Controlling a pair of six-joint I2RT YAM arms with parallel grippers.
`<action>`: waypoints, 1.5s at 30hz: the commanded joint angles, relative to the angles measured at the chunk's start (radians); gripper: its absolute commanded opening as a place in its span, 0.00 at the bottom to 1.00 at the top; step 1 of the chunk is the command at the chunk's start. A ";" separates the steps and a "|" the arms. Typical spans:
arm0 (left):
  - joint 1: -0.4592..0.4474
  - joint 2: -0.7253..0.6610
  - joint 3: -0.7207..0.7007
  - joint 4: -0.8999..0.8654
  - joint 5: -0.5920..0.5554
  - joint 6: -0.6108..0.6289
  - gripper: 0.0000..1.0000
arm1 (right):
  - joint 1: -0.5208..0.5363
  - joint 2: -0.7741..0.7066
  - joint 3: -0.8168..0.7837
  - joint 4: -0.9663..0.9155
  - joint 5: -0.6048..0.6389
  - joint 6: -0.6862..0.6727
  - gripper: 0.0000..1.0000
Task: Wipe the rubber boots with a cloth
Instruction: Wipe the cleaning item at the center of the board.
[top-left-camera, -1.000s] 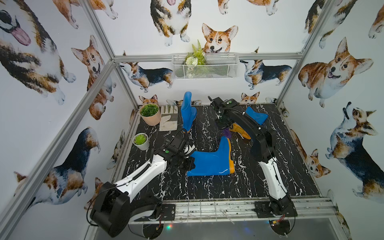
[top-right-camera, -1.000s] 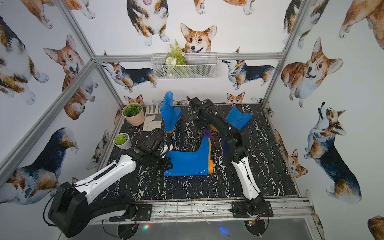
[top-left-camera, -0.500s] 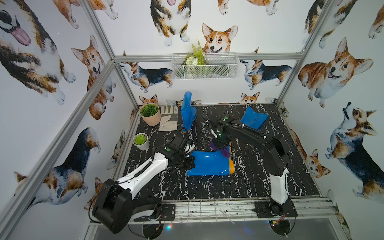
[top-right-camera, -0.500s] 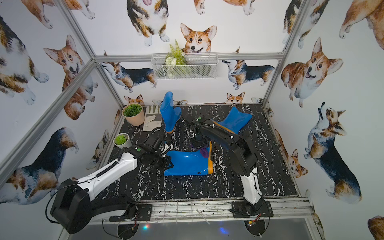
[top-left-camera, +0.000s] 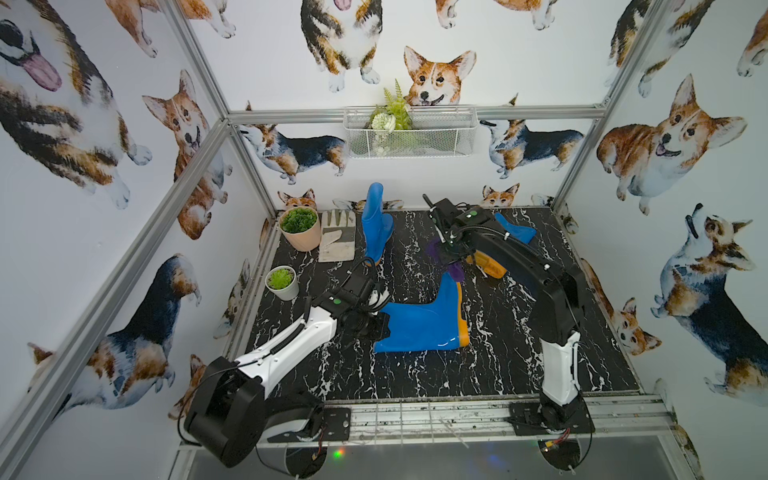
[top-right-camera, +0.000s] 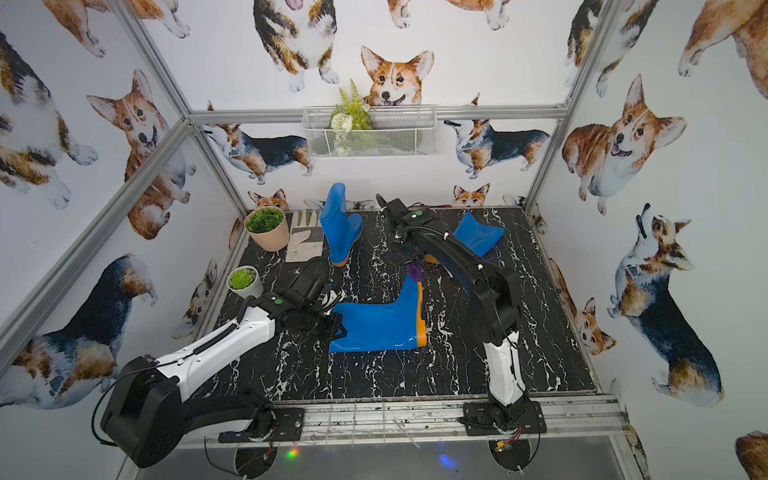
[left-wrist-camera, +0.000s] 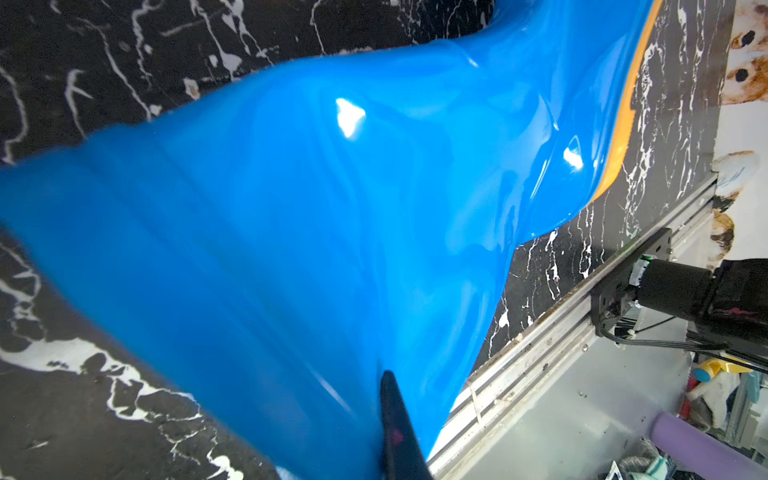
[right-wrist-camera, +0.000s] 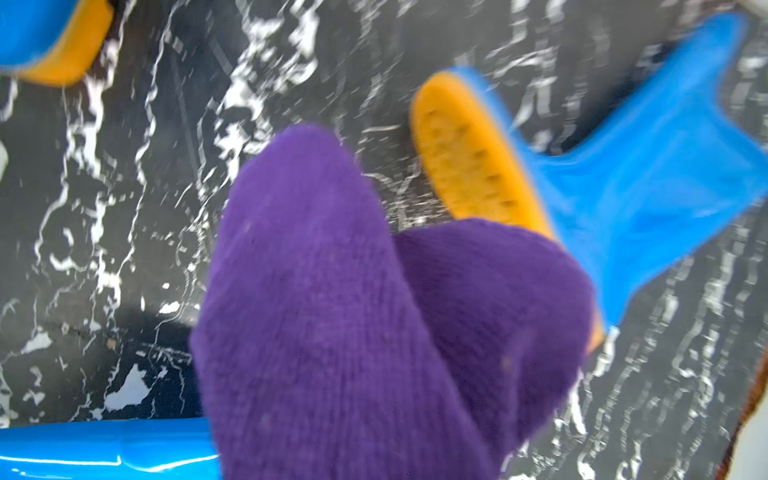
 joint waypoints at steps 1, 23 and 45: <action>0.000 -0.010 -0.001 -0.034 -0.068 -0.037 0.00 | 0.008 -0.080 -0.098 0.064 -0.067 0.045 0.00; -0.008 0.048 0.037 0.012 -0.139 -0.172 0.00 | 0.427 -0.584 -1.007 0.287 -0.238 0.367 0.00; -0.014 0.047 0.043 0.096 -0.116 -0.178 0.00 | 0.213 -0.387 -0.866 0.305 -0.229 0.250 0.00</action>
